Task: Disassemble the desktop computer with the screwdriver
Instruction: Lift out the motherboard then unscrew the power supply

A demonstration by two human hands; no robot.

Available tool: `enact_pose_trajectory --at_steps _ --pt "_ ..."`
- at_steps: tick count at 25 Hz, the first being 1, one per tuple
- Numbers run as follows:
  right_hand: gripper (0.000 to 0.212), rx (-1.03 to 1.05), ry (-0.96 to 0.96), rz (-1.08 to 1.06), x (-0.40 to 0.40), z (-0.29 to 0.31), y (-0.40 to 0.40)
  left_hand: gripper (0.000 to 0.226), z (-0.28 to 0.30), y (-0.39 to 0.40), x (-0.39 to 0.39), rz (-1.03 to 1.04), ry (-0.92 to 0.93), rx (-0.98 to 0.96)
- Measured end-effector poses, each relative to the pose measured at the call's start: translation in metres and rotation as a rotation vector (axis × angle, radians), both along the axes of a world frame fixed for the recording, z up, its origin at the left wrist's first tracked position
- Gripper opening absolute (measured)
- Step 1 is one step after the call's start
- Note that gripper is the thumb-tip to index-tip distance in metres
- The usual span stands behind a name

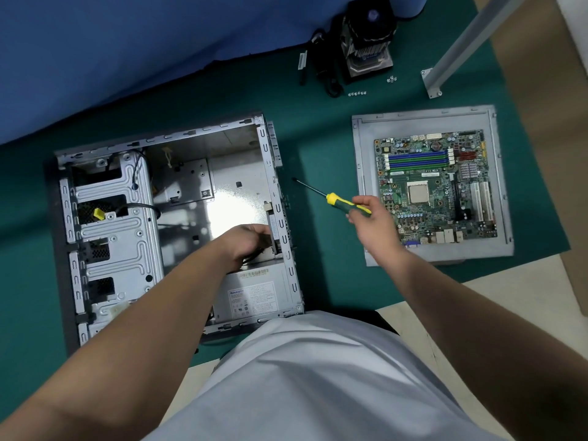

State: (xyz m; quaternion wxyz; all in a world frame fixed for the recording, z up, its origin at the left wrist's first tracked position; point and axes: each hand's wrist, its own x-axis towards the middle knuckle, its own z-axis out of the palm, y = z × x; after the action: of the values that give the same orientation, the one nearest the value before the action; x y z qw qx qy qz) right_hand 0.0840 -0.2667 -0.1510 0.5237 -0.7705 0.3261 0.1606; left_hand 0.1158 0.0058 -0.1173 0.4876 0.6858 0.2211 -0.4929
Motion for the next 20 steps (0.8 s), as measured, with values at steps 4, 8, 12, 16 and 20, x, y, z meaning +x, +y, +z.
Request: enact_pose_trajectory --at_steps 4,8,12,16,20 --pt "0.034 -0.284 0.016 0.401 -0.003 -0.006 0.015 0.041 -0.006 0.003 0.0 -0.027 -0.026 0.0" --pt "0.021 -0.138 -0.041 0.153 -0.003 0.003 0.022 0.044 -0.016 0.007 0.001 -0.029 -0.038 -0.043" --pt "0.026 0.009 -0.168 -0.071 0.006 0.026 0.015 0.053 -0.028 0.02 0.012 -0.155 -0.118 -0.122" --pt "0.033 -0.039 -0.351 0.095 0.018 0.054 0.017 0.028 -0.041 0.022 0.013 -0.255 -0.284 -0.166" --pt "0.031 -0.298 -0.508 0.455 0.026 0.07 0.03 0.034 -0.044 0.023 0.011 -0.531 -0.553 0.004"
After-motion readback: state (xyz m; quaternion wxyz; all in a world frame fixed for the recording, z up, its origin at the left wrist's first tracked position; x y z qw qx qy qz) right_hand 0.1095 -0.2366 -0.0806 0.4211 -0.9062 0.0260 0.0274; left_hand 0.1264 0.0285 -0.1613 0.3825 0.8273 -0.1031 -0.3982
